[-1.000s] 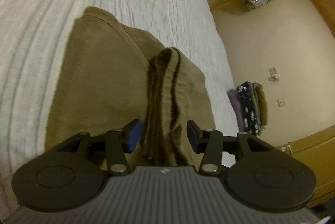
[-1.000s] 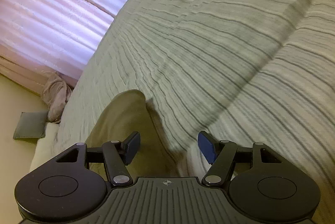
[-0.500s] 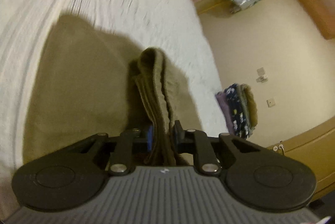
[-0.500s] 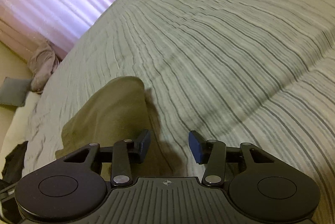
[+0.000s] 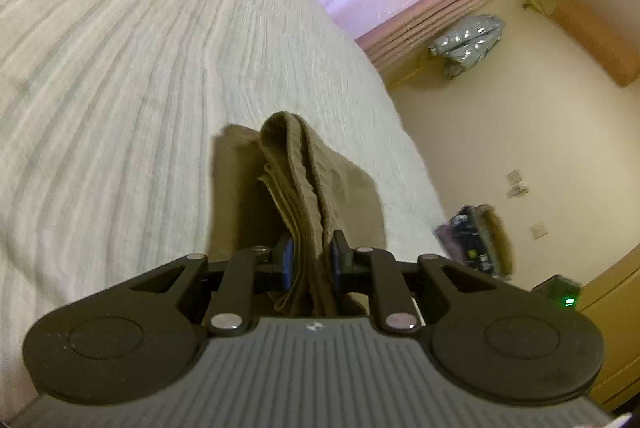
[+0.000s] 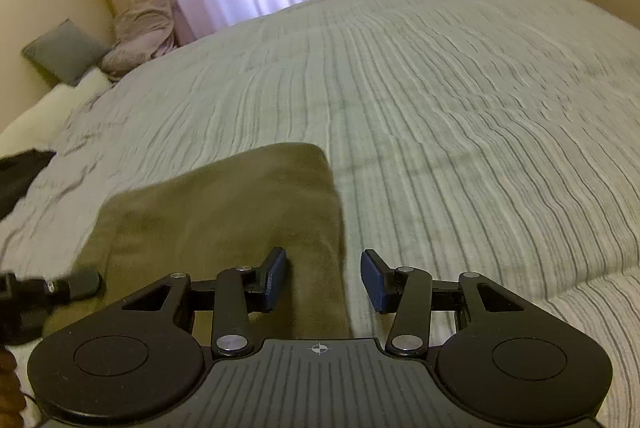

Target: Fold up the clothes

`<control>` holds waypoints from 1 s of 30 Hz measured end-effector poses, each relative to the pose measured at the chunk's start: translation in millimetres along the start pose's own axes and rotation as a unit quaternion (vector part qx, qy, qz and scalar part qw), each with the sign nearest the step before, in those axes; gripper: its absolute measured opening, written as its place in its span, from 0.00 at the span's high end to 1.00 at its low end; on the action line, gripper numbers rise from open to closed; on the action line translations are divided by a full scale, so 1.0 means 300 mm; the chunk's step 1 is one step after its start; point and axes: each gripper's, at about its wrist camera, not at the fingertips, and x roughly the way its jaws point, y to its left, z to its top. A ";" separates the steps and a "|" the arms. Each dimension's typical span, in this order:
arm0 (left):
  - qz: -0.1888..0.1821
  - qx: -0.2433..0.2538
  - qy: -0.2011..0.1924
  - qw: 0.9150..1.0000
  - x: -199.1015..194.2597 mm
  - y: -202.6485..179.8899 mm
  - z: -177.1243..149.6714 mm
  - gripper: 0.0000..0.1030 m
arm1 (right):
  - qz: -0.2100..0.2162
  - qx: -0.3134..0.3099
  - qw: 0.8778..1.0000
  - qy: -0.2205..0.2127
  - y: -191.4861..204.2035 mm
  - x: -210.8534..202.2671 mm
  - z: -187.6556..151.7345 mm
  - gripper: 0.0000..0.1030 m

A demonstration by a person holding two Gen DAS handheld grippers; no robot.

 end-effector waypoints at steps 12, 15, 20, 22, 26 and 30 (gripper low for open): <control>-0.019 -0.060 0.011 0.998 -0.027 0.080 -0.002 0.77 | 0.017 -0.025 0.999 -0.030 0.001 -0.044 -0.074 0.55; 0.034 -0.066 -0.001 0.997 -0.075 0.087 -0.018 0.78 | 0.031 -0.021 0.999 -0.040 -0.014 -0.076 -0.085 0.55; 0.084 0.045 -0.053 0.994 -0.134 -0.099 0.035 0.78 | 0.031 -0.028 0.998 -0.054 -0.011 -0.105 -0.059 0.55; 0.078 0.075 -0.056 0.993 -0.100 -0.182 0.081 0.78 | 0.030 -0.033 0.997 -0.059 -0.008 -0.114 -0.045 0.55; 0.097 0.105 -0.041 0.989 0.051 -0.272 0.128 0.81 | 0.037 -0.073 0.993 -0.082 0.046 -0.077 0.042 0.55; 0.166 0.146 -0.021 0.975 0.191 -0.252 0.127 0.88 | 0.035 -0.110 0.991 -0.066 0.087 0.070 0.069 0.55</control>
